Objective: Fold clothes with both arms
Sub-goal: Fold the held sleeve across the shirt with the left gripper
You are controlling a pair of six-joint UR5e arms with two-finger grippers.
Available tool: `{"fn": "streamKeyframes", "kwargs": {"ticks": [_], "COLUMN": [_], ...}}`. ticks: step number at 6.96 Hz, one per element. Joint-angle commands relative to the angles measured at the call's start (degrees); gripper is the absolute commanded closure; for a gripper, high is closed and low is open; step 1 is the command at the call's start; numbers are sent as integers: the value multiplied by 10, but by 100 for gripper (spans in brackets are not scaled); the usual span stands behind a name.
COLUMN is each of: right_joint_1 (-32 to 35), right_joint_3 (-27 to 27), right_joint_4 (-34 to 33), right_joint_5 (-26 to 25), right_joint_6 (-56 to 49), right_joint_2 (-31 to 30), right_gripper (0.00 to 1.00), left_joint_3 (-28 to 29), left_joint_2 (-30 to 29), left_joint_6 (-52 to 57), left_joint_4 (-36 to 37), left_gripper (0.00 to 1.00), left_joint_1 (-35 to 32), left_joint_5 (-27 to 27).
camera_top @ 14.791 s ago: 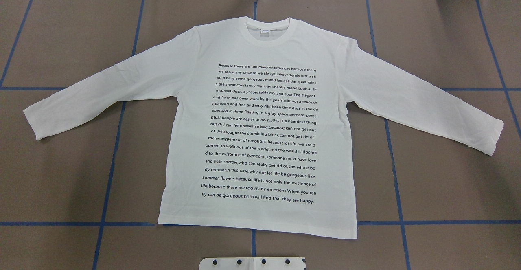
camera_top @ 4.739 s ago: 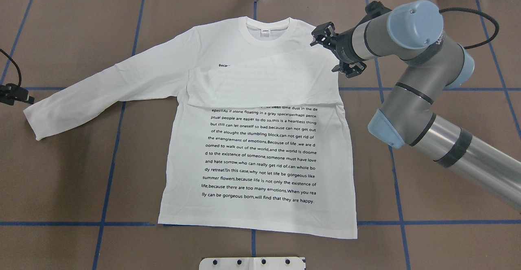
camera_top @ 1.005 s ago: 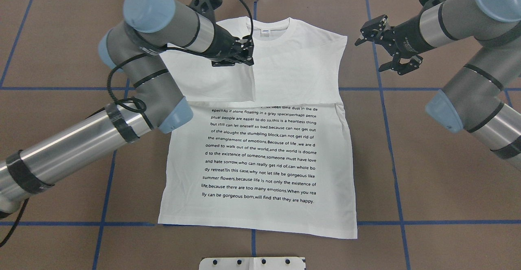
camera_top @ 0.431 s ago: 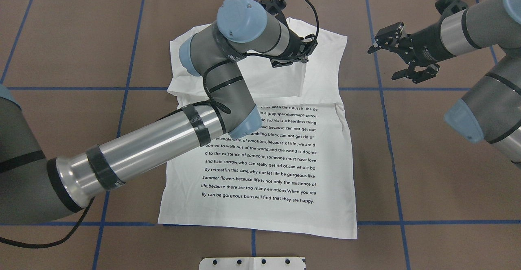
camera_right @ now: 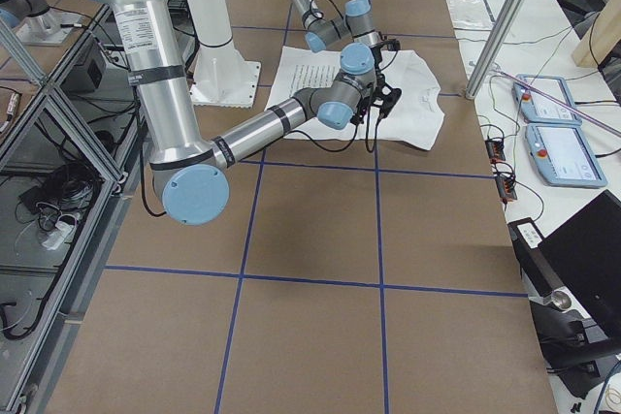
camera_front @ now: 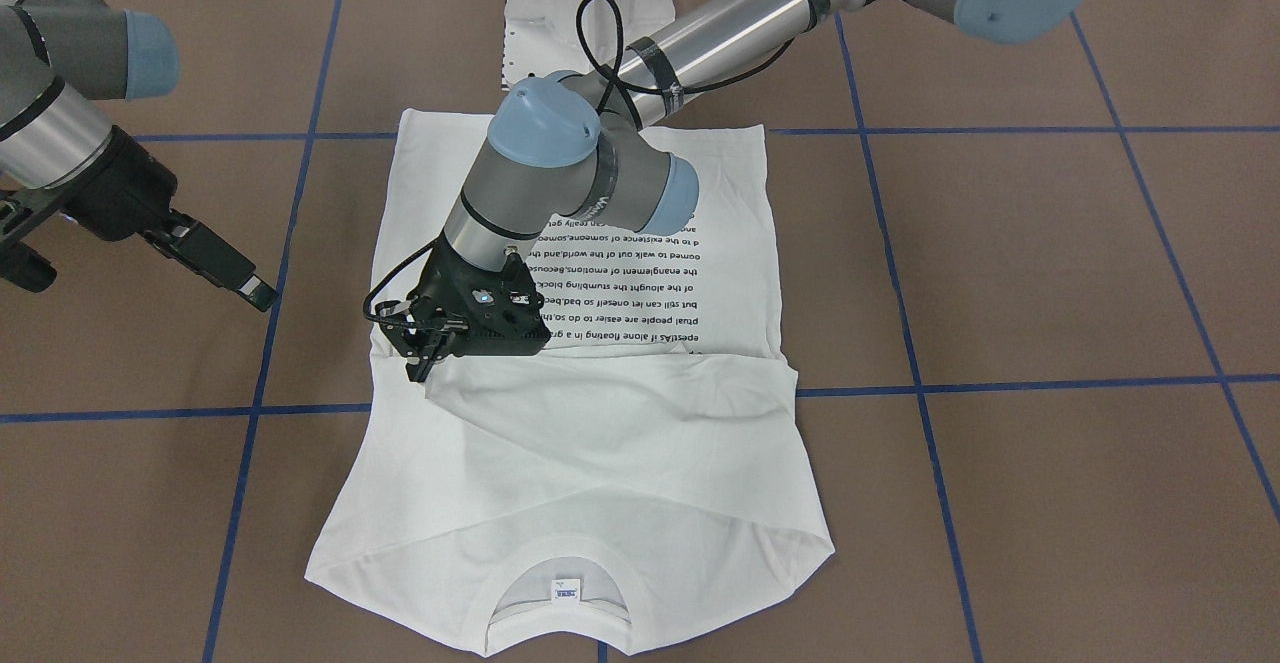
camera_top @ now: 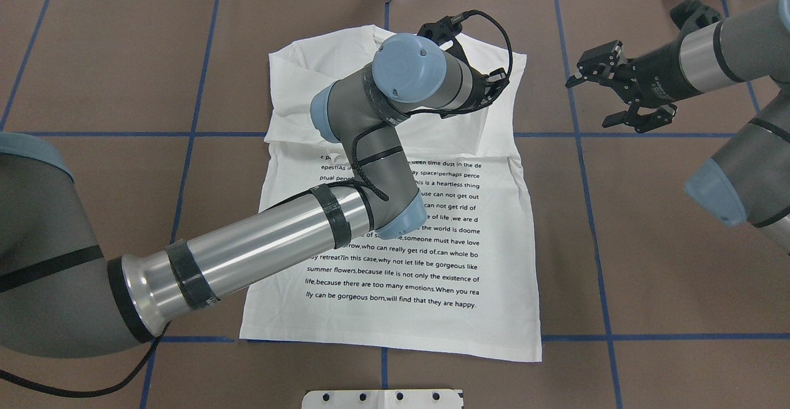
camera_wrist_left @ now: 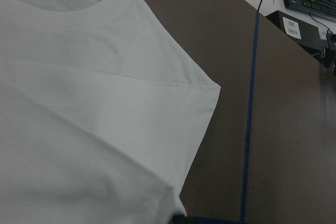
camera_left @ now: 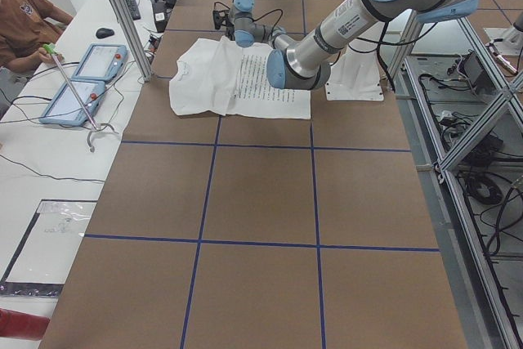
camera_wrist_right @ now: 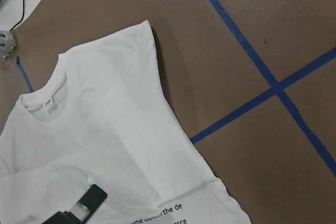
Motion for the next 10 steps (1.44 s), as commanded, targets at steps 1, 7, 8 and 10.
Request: {"fn": "streamKeyframes", "kwargs": {"ticks": [1,7,8,10], "right_joint_1": [0,0,0,-3], "right_joint_3": [3,5,6,6], "right_joint_4": [0,0,0,0], "right_joint_5": [0,1,1,0], "right_joint_6": [0,-1,0,0], "right_joint_2": [-3,-8,-8,-8], "right_gripper": [0,0,0,0], "left_joint_3": [16,90,97,97], "left_joint_2": [-8,-52,-54,-61], "left_joint_6": [-4,-4,-4,-5], "left_joint_4": [-16,-65,-68,-68], "left_gripper": [100,93,83,49], "left_joint_1": [20,43,47,56], "left_joint_5": [31,65,67,90]}}
